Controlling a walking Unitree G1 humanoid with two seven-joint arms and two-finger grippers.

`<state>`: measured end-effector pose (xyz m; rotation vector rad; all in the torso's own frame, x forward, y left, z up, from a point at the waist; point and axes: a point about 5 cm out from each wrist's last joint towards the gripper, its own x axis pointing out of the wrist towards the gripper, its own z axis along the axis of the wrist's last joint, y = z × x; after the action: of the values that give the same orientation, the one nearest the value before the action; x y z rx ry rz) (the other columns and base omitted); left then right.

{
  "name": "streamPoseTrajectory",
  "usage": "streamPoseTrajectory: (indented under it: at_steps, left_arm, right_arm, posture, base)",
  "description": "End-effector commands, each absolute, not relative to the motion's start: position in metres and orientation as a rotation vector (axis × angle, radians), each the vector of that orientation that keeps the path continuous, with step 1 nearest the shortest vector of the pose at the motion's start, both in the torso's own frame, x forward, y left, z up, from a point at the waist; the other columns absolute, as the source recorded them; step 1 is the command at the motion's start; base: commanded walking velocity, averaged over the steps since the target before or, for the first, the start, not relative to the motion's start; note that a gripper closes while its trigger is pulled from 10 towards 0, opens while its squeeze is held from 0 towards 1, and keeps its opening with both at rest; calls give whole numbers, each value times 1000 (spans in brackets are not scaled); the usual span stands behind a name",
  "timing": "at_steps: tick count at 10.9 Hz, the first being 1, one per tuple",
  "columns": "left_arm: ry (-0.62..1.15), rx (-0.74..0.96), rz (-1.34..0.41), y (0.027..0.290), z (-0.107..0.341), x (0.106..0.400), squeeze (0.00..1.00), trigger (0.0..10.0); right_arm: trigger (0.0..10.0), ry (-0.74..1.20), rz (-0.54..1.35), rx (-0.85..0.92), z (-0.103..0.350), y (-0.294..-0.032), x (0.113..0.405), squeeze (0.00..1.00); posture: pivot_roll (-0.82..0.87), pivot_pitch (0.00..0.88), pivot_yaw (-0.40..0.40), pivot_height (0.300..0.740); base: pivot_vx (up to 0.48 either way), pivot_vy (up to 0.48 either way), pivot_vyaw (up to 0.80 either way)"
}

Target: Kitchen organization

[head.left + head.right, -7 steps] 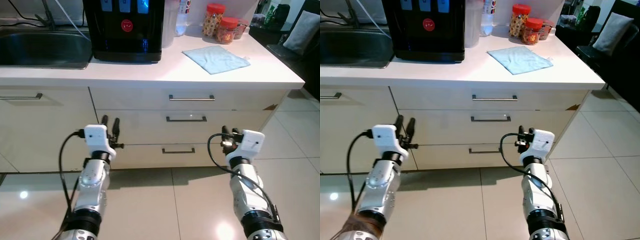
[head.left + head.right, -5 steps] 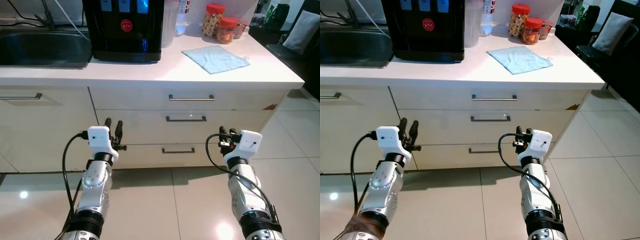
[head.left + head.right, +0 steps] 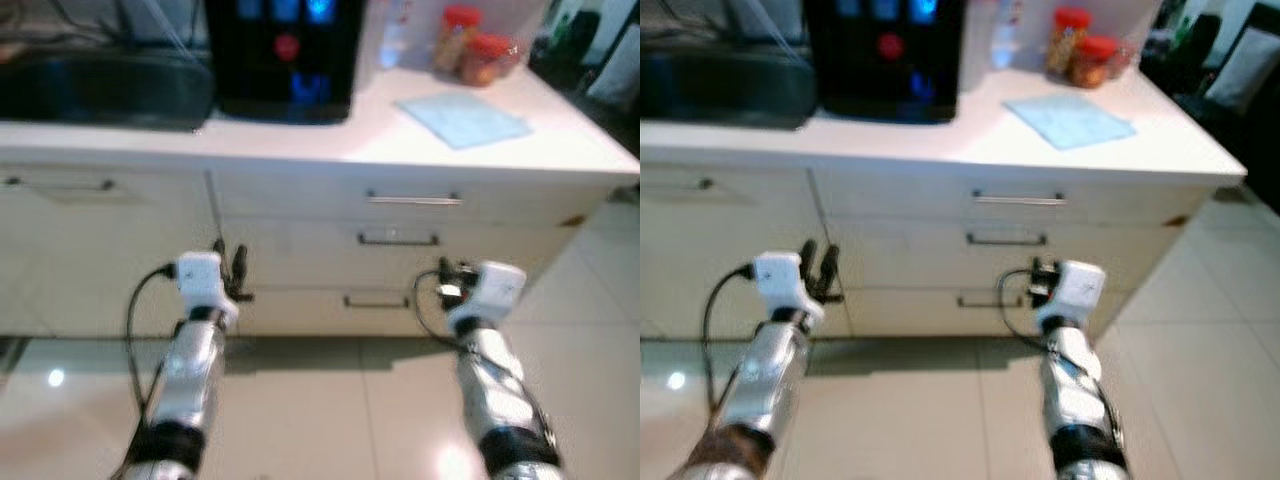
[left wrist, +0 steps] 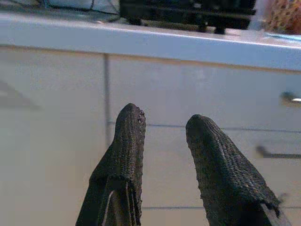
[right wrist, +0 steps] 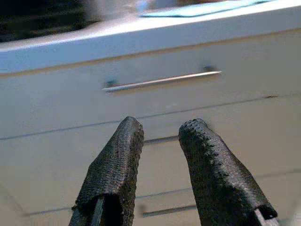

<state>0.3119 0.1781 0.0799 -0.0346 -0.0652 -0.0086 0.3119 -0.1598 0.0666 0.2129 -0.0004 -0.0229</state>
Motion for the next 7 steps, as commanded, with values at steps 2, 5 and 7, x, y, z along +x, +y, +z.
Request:
streamPoseTrajectory:
  at_steps: [2, 5, 7]
  left_arm:
    - [-73, -55, -16, 171, 83, 313, 0, 10000]
    - [-74, -56, -12, 172, 84, 312, 0, 10000]
    - [-74, -55, -9, 172, 85, 313, 0, 10000]
  right_arm:
    - [10000, 11, -44, 209, 66, -170, 310, 0]
    - [10000, 20, -32, 208, 66, -167, 309, 0]
    - [10000, 21, -30, 206, 66, -166, 310, 0]
  posture:
    - [166, 23, -50, 740]
    - [168, 37, -50, 740]
    - [171, 41, -51, 740]
  base:
    - [0, 480, 0]
    - [0, 480, 0]
    - [0, 480, 0]
